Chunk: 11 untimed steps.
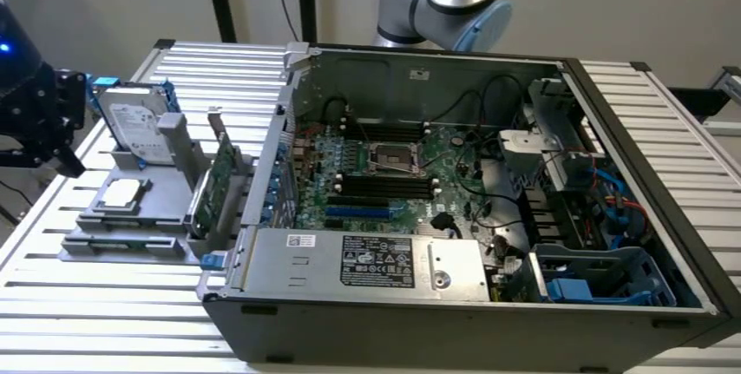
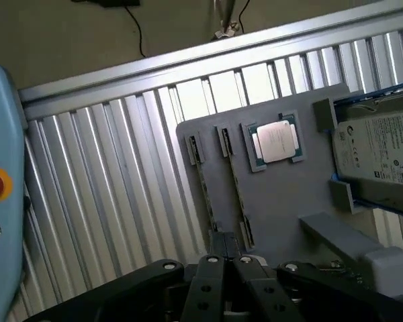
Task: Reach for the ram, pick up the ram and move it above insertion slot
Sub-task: 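Pick up the ram and move it above insertion slot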
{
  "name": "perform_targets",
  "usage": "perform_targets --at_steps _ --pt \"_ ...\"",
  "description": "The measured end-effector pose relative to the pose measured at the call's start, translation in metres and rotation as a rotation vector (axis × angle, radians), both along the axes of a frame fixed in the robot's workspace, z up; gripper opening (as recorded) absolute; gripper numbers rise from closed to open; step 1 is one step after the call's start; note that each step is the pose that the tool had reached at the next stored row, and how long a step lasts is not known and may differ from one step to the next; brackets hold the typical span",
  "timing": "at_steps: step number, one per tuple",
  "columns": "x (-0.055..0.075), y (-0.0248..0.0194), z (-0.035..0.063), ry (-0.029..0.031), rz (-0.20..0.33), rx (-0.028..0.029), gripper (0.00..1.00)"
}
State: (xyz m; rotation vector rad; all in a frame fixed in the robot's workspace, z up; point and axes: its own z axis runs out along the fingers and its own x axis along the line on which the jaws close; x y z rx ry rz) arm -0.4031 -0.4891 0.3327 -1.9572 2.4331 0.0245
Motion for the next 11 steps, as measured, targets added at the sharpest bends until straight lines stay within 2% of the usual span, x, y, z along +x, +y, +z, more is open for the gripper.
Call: perform_targets --at_steps 4,11 --pt "0.0 0.0 -0.0017 -0.0043 0.072 -0.0001 0.11" --pt "0.0 0.0 -0.005 -0.0053 0.199 0.0002 0.11"
